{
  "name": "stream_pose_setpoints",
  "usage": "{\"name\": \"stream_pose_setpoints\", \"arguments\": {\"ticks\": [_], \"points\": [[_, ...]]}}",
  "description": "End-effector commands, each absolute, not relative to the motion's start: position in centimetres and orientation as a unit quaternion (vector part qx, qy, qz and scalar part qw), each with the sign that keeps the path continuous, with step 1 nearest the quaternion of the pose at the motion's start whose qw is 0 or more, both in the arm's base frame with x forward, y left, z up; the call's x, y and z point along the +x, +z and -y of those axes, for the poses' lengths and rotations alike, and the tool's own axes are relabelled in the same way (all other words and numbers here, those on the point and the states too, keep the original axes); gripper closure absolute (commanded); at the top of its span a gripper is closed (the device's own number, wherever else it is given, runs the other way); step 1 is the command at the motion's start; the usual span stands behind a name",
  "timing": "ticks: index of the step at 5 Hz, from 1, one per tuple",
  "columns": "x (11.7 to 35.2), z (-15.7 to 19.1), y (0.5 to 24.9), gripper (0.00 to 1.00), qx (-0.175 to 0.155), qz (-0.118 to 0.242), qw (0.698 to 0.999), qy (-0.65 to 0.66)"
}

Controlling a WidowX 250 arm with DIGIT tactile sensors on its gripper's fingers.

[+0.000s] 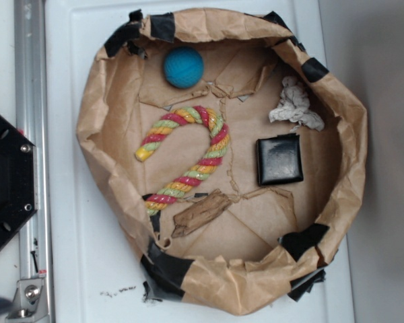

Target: Grab the blue ball.

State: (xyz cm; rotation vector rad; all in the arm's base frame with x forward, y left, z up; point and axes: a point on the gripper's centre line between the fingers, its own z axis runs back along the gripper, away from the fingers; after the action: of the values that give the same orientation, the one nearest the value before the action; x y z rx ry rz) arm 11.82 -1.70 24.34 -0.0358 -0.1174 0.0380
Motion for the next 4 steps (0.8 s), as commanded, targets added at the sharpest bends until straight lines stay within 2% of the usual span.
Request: {"name": "stream_pose_setpoints", "arguments": {"ticks": [1,2,3,4], "points": [[11.8,1.7,24.3,0.00,-0.018,0.059,0.998,0.019],[16.5,-0.6,23.7,0.00,0.093,0.114,0.983,-0.108],[19.6,-1.3,21.4,0.00,0.097,0.095,0.963,-0.235],[22.2,-2.3,16.4,0.00,0.076,0.046,0.946,-0.311]]}}
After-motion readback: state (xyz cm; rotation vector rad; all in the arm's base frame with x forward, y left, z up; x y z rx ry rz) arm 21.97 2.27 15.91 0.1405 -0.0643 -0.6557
